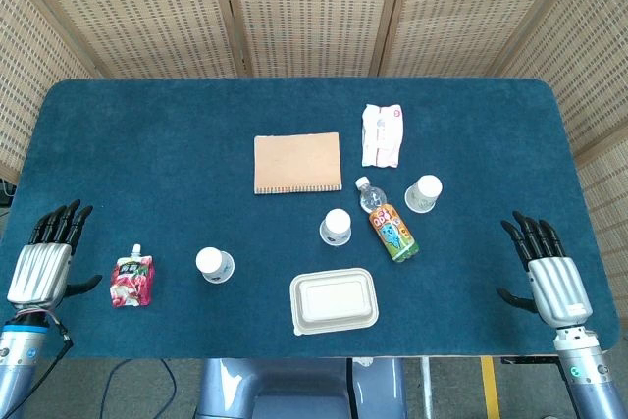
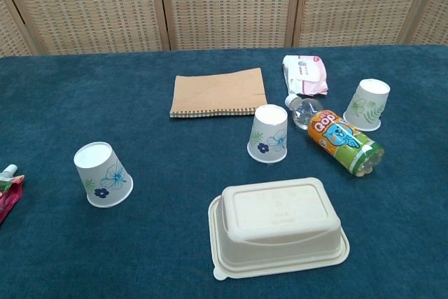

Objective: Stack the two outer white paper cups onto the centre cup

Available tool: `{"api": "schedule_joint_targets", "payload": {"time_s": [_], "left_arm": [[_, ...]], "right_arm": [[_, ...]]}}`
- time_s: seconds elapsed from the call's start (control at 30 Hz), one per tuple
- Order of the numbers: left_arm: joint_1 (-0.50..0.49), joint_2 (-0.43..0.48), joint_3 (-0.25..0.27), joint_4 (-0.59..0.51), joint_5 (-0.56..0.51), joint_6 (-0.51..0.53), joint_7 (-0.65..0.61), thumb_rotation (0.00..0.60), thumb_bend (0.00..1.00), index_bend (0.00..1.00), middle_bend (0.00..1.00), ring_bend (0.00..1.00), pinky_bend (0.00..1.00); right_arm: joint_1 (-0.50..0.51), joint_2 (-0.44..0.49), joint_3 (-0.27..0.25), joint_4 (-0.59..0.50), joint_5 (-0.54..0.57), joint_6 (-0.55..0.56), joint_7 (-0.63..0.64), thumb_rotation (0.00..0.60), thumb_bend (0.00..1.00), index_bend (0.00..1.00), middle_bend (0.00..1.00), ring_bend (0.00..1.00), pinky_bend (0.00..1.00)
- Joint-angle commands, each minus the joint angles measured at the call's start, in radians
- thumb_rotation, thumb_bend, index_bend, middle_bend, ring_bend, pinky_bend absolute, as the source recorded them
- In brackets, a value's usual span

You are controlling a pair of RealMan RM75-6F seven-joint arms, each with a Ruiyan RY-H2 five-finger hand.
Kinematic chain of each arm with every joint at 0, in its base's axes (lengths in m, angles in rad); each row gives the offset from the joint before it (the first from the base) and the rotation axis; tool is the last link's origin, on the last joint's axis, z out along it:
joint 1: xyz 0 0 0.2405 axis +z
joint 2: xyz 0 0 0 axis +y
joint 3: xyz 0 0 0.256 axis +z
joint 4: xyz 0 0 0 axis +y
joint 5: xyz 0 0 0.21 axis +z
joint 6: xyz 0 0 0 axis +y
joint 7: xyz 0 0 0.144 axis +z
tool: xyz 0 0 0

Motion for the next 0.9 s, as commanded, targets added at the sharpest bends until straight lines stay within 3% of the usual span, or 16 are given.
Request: {"api": "schedule_joint_targets", "payload": {"time_s": [0.03,0.9], "left_arm": [[0.001,0.0,0.001,-0.002,0.004,0.004,-0.001,0.6,0.11,0.0,0.0,0.0,0.06],[-0.004,-0.004,0.003,-0.004,0.001,-0.007,0.013,0.6,0.11,0.0,0.0,0.0,0.06]], "right_arm": [[-0.002,0.0,-0.001,-0.002,-0.002,0.004,-0.002,0.6,0.05,0.02,0.0,0.0,0.0],[-0.004,-0.002,0.005,0.009,-0.003,0.015,0.019,0.6,0.05,0.02,0.0,0.0,0.0]]}}
